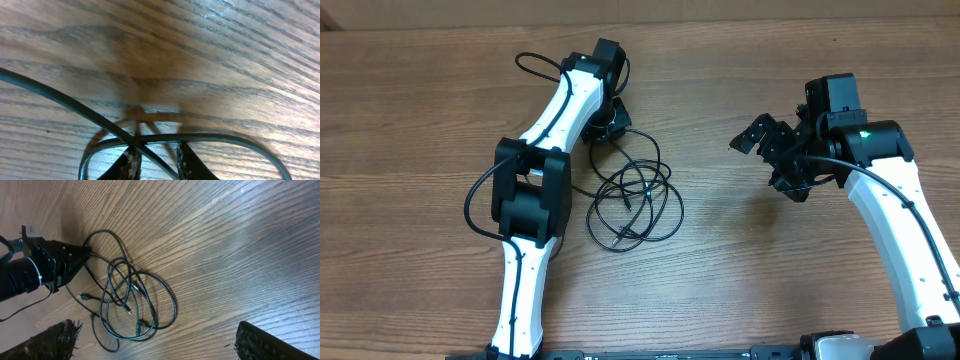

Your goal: Untangle cables

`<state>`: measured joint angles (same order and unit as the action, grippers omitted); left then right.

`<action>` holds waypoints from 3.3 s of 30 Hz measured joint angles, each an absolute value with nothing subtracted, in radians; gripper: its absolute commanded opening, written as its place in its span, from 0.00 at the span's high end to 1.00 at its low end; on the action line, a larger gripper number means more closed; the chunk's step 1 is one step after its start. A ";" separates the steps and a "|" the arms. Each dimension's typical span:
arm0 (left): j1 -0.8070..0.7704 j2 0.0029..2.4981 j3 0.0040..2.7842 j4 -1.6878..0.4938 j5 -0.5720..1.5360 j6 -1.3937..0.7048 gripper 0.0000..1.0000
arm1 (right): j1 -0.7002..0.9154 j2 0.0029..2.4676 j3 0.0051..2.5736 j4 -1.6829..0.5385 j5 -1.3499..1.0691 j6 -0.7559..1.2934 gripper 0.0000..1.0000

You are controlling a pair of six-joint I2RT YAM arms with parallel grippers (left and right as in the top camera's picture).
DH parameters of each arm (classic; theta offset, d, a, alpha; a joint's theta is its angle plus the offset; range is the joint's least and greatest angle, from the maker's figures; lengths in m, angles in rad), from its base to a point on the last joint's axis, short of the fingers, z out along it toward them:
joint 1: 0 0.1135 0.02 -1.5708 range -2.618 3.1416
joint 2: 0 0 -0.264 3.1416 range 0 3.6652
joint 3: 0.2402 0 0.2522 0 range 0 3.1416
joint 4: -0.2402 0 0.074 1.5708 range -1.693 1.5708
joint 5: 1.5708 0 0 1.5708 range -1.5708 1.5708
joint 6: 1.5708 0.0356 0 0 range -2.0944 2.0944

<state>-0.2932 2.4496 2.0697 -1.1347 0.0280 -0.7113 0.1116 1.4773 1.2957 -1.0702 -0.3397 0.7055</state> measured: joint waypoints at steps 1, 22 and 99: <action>-0.293 2.448 2.068 -1.134 0.025 -0.711 0.95 | 0.112 1.477 1.296 -1.071 -0.340 0.706 0.00; -0.293 2.337 2.347 -1.344 0.145 -0.577 0.96 | 0.112 1.477 1.296 -1.071 -0.340 0.706 0.00; -0.145 1.738 2.421 -1.297 -0.340 -0.488 0.96 | 0.112 1.477 1.296 -1.071 -0.340 0.706 0.00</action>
